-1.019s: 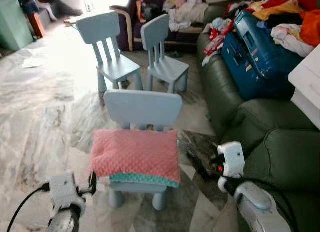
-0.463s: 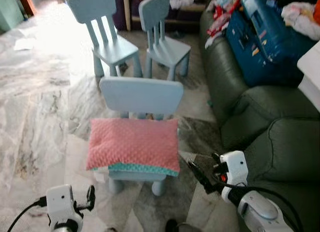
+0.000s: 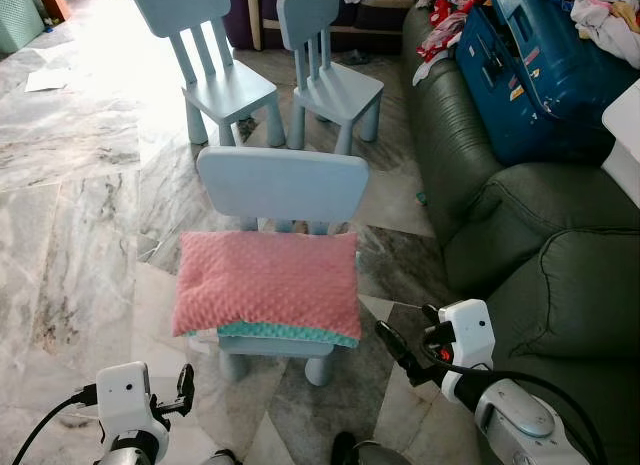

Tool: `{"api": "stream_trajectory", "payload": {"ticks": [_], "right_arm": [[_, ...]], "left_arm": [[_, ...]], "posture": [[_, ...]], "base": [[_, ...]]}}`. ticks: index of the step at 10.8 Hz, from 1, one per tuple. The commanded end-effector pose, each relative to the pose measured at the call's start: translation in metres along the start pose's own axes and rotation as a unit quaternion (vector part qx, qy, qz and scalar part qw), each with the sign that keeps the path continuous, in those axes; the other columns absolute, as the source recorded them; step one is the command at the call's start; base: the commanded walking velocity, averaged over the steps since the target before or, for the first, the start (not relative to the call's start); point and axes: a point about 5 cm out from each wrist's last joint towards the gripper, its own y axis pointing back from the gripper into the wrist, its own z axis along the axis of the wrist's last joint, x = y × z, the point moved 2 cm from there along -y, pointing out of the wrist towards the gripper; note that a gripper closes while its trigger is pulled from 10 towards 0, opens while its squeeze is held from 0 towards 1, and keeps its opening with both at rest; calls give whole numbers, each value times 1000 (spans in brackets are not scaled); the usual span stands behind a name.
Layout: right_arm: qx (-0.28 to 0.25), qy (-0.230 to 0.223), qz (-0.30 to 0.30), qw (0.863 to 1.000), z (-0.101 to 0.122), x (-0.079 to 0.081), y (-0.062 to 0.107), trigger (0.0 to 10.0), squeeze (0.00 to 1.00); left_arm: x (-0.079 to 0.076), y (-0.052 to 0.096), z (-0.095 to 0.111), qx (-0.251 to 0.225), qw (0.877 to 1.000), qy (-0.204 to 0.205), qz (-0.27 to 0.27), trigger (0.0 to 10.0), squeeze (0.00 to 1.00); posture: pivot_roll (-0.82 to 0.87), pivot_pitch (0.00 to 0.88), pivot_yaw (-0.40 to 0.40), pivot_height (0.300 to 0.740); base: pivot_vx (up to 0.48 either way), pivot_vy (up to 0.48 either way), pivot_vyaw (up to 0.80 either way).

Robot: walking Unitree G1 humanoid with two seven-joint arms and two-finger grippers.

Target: Move the pillow to the sofa

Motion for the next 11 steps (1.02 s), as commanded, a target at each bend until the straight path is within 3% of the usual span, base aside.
{"api": "stream_trajectory", "payload": {"ticks": [1, 7, 11], "right_arm": [[1, 1, 2, 1000, 1, 2, 1, 10000, 0], [-2, -2, 5, 1000, 3, 5, -1, 10000, 0], [-3, -1, 7, 1000, 4, 6, -3, 10000, 0]], "left_arm": [[3, 3, -2, 8, 1000, -5, 6, 10000, 0], [3, 0, 0, 6, 1000, -8, 4, 10000, 0], [3, 1, -1, 7, 1000, -8, 5, 10000, 0]], "posture": [[-79, 222, -67, 723], [-76, 214, -64, 597], [-74, 217, -65, 539]], "base": [[0, 0, 0], [0, 0, 0], [0, 0, 0]]}}
